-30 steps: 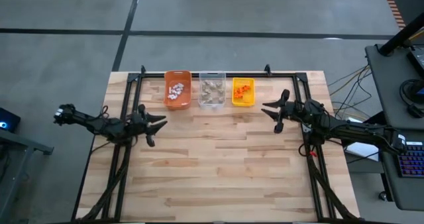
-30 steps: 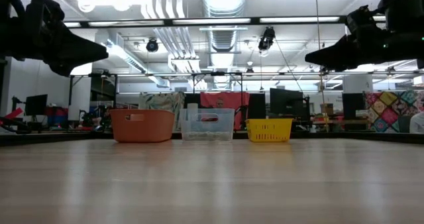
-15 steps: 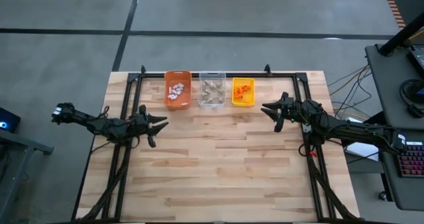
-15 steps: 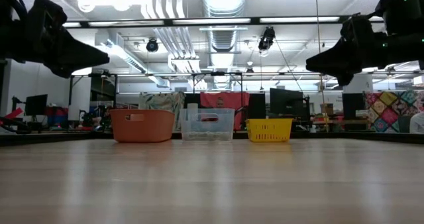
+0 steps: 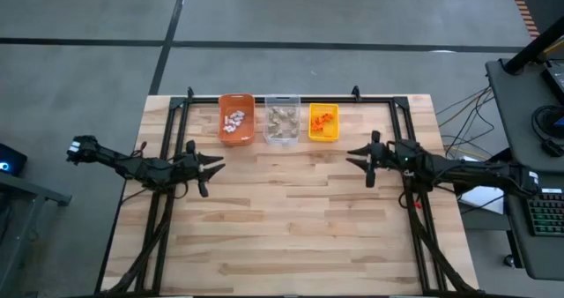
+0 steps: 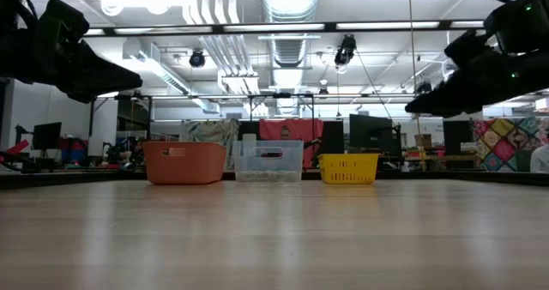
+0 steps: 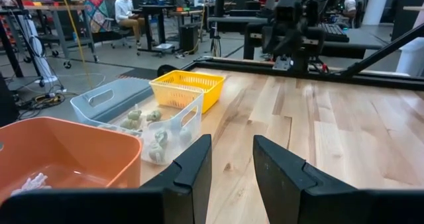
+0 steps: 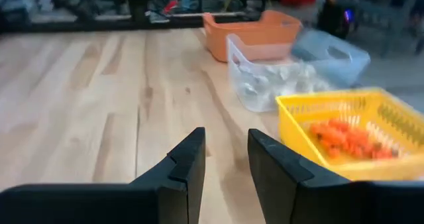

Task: Sort Halloween decoration
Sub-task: Return to Home Position

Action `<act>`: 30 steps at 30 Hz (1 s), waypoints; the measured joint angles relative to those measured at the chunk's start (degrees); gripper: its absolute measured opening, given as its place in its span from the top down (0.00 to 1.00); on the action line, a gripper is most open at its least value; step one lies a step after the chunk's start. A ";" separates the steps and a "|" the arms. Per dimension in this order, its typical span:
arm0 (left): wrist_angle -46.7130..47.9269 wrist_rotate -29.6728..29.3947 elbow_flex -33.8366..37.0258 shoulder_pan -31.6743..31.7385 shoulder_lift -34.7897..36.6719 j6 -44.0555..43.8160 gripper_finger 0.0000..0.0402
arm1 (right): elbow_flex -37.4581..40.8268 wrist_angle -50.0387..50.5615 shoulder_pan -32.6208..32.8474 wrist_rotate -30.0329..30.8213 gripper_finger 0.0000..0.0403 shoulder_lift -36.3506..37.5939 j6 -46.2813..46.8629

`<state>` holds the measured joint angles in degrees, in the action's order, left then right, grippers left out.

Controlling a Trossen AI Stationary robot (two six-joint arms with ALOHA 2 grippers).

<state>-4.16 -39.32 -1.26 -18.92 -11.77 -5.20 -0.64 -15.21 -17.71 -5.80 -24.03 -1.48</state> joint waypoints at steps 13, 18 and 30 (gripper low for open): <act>-0.03 0.03 0.00 0.02 -1.41 0.01 0.77 | 0.00 13.57 9.13 10.16 0.74 13.82 -5.04; -0.04 0.03 -0.01 0.02 -1.94 0.01 0.77 | 0.02 13.75 9.22 10.26 0.74 18.74 0.37; -0.11 0.01 -0.02 0.02 -2.77 0.01 0.77 | 0.04 14.35 11.03 2.35 0.74 24.01 -1.21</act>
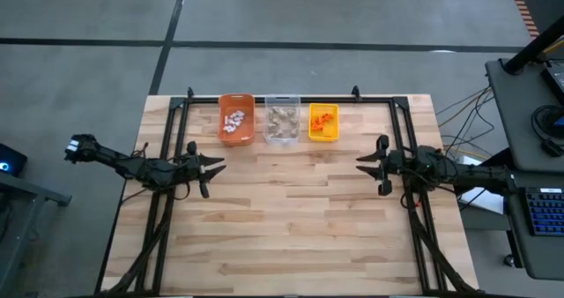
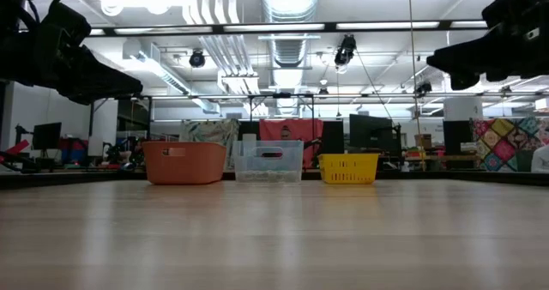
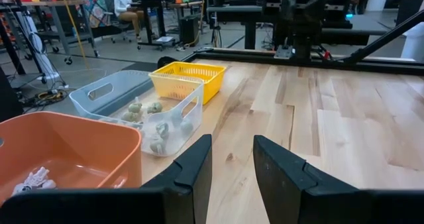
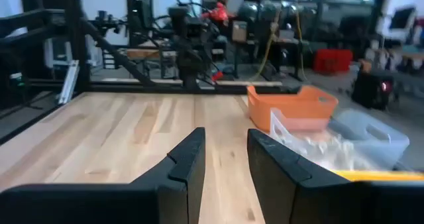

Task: Sort Halloween decoration
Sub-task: Return to Home Position

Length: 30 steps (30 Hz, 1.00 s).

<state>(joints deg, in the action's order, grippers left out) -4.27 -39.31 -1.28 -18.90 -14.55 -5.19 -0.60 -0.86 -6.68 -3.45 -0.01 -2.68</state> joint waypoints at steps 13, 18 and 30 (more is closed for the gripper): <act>0.09 0.00 0.01 0.00 -0.39 0.00 0.77 | 0.02 0.36 2.54 2.94 0.74 0.00 8.38; 0.09 0.00 0.02 0.00 -0.50 -0.02 0.77 | 0.02 0.22 2.56 0.93 0.74 0.01 8.71; 0.06 0.00 0.00 0.00 -0.74 0.00 0.77 | 0.02 0.24 -1.32 0.48 0.74 0.02 11.43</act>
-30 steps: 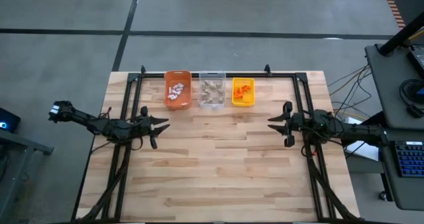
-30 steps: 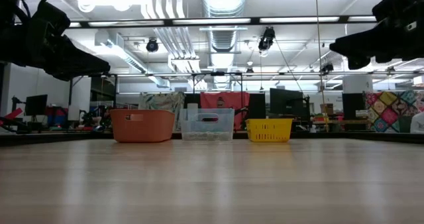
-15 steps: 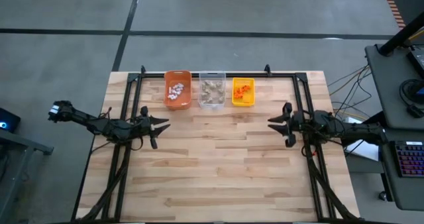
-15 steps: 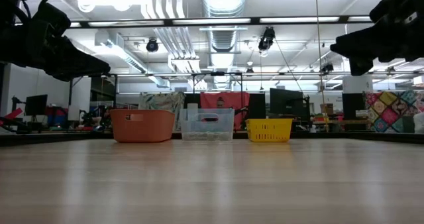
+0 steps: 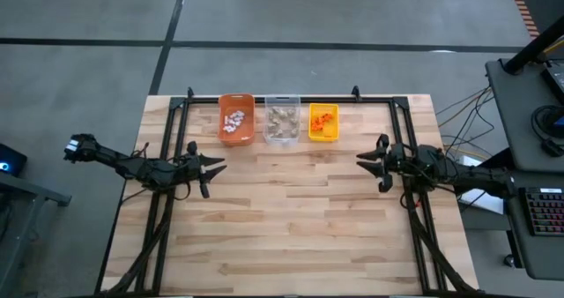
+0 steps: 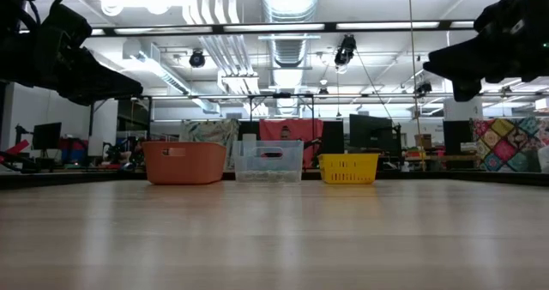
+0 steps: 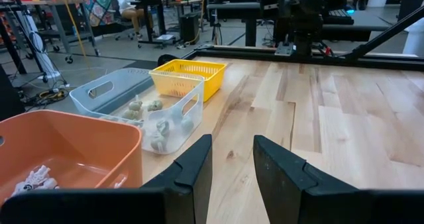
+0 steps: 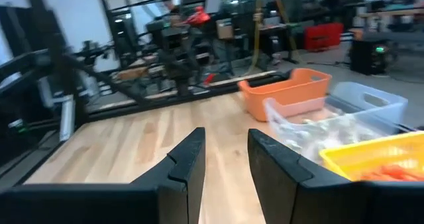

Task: Sort Halloween decoration
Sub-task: Return to Home Position

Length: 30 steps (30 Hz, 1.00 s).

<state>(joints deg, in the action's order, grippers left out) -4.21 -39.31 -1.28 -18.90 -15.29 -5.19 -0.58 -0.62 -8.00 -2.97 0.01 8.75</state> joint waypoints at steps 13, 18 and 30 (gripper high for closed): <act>0.00 0.00 0.00 -0.01 -0.07 -0.02 0.77 | 0.04 -1.09 -4.19 -5.98 0.74 0.00 -7.60; 0.00 0.00 0.00 -0.02 -0.11 0.00 0.77 | 0.04 -1.19 -4.39 -6.00 0.74 -0.47 -7.28; 0.00 0.00 0.02 -0.02 -0.13 -0.01 0.77 | 0.04 -1.25 -4.39 -6.00 0.74 -1.29 -7.27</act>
